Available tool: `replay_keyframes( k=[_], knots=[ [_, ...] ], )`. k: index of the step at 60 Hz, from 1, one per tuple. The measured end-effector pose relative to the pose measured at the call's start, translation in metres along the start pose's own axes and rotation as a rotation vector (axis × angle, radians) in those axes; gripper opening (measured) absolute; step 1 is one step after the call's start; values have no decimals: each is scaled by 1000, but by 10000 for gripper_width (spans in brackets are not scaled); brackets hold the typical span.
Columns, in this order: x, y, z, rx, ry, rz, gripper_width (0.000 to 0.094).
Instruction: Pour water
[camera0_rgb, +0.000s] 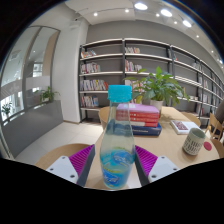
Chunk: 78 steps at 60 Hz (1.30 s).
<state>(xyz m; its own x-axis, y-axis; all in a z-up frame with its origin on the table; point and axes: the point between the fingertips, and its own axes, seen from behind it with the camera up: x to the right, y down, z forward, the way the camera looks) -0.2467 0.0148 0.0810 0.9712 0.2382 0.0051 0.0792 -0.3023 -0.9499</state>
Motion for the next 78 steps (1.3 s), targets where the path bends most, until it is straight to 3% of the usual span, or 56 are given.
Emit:
replay_keyframes(
  k=[4, 6, 18, 27, 37, 50, 62, 78],
  knots=[
    [1, -9, 2, 48, 5, -1, 662],
    [5, -10, 5, 63, 13, 5, 560],
    [6, -12, 5, 99, -18, 26, 360],
    [8, -13, 7, 87, -54, 62, 361],
    [37, -51, 10, 105, -83, 259, 360],
    [131, -99, 22, 116, -73, 865, 361],
    [177, -119, 26, 68, -160, 1401, 360],
    [238, -143, 30, 197, -247, 1966, 360]
  ],
)
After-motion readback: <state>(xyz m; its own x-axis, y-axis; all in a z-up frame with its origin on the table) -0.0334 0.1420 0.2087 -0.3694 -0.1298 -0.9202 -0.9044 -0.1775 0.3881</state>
